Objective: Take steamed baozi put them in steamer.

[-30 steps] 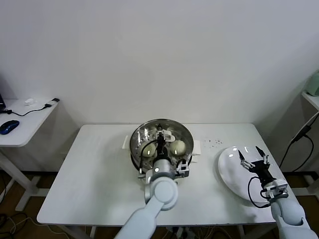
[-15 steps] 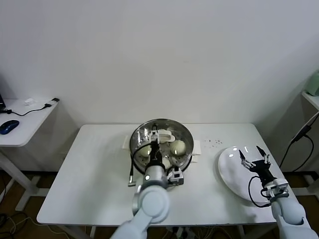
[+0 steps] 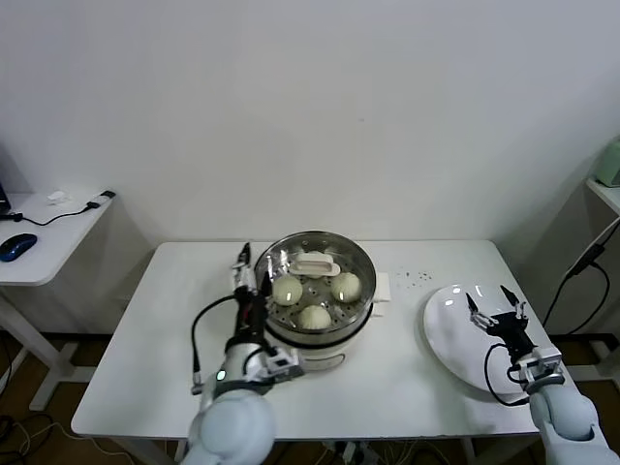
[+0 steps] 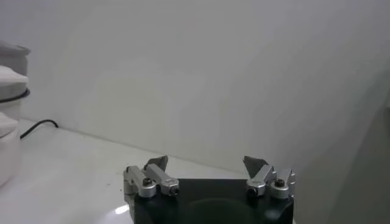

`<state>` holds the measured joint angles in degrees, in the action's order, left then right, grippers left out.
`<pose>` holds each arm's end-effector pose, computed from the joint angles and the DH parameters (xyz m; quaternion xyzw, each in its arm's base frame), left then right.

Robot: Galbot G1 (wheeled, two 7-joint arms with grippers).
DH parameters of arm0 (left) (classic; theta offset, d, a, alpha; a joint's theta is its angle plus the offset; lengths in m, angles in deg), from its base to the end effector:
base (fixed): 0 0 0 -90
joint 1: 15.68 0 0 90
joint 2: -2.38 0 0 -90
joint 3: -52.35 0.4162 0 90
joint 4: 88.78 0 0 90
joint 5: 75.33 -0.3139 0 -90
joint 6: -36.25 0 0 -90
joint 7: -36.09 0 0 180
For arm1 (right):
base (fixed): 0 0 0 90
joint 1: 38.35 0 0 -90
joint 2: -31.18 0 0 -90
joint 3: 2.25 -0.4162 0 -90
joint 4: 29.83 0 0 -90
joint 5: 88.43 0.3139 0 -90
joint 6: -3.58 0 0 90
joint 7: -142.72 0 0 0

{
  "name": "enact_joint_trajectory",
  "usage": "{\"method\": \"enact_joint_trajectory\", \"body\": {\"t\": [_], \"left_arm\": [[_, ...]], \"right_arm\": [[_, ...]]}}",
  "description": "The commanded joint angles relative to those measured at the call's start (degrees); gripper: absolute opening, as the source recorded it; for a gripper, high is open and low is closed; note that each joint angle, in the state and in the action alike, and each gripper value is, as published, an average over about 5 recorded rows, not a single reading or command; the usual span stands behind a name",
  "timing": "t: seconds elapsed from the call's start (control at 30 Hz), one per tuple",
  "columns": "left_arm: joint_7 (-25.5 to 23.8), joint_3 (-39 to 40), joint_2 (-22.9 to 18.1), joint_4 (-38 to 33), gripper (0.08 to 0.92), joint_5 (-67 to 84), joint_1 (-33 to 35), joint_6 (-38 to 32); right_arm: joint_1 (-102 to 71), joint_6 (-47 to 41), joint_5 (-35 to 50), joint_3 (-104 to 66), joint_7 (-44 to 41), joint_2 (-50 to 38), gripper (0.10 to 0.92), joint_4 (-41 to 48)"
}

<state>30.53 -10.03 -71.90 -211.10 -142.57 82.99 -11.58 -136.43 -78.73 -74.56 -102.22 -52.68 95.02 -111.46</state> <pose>0.1913 -0.0511 -0.3047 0.0387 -0.8210 -0.5685 0.0366 0.2479 -0.2519 -0.4300 0.0417 -0.9918 0.1070 0.0569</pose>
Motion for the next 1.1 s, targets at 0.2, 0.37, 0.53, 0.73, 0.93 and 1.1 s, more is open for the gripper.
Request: {"method": "enact_joint_trajectory", "body": {"t": [0.2,0.37,0.53,0.73,0.93,1.1], "left_arm": [[5.47,-43.44,-2.52,-1.93,0.823,70.73,22.89,-41.85],[2.98,-48.33,-5.72,1.05,0.823,79.92,24.51,-44.36],[1.52,-49.95,-8.16,3.3,0.823,77.0,25.12,-46.34],[0.56,-48.03,-9.67,3.44,0.823,74.67,26.77,-46.88],[0.51,-45.92,-10.58,3.06,0.823,71.82,26.67,-46.94],[0.5,-44.95,-11.11,1.88,0.823,71.01,26.53,-45.86]], "right_arm": [[-3.38,-2.56,-0.25,-0.84,0.92,2.05,0.823,-8.2],[-4.37,-2.73,-0.02,-0.95,0.45,2.5,0.823,-9.61],[-5.68,-3.47,0.21,-1.39,0.38,3.42,0.823,-11.08],[-7.3,-4.31,2.02,-2.37,-0.41,4.31,0.823,-12.2],[-8.05,-4.54,2.79,-3.38,-0.48,4.54,0.823,-12.4],[-8.92,-4.67,3.12,-4.17,-0.29,4.51,0.823,-12.66]]}}
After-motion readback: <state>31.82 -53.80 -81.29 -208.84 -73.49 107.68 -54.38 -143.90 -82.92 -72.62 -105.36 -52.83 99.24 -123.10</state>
